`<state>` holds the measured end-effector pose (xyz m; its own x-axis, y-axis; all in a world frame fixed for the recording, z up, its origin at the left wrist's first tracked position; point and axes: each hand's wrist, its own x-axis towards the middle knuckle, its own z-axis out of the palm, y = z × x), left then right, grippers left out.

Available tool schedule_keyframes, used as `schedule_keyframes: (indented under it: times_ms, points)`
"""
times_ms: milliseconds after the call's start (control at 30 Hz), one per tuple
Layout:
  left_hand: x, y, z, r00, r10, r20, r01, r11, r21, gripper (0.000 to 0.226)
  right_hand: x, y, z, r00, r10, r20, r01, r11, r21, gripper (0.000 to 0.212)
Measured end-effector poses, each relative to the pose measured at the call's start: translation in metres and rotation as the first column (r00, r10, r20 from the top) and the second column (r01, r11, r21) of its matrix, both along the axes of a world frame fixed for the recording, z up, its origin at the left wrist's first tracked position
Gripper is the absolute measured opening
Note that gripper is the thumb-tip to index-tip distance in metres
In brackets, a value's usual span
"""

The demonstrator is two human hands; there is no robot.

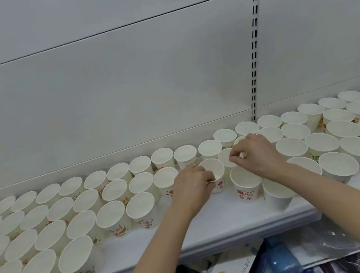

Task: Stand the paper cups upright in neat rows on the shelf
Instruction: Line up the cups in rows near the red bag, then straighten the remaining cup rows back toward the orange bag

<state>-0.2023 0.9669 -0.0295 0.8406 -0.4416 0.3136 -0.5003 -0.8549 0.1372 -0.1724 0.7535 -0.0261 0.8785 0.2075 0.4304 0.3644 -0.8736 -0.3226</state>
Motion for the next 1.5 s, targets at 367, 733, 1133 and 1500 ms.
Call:
schedule_keyframes:
  times_ms: [367, 733, 1133, 1500]
  points:
    - [0.019, 0.017, 0.008, 0.981, 0.178, -0.074, -0.173, 0.983, 0.062, 0.022, 0.002, -0.012, 0.010, 0.976, 0.062, -0.208, -0.083, 0.992, -0.095, 0.014]
    - [0.037, -0.048, 0.012, 0.998, -0.069, -0.016, 0.070, 0.986, 0.152, 0.016, -0.064, -0.035, 0.009, 0.990, 0.130, 0.061, -0.132, 0.990, 0.039, 0.011]
    - [-0.008, 0.006, 0.069, 0.987, 0.147, -0.063, -0.156, 0.805, -0.573, 0.006, -0.071, -0.019, -0.007, 0.996, 0.083, 0.043, -0.077, 0.988, -0.137, 0.006]
    - [-0.091, 0.075, 0.057, 0.924, 0.149, -0.353, -0.374, 0.548, -0.748, 0.008, -0.079, -0.005, 0.007, 0.989, 0.131, 0.069, -0.130, 0.991, -0.025, 0.003]
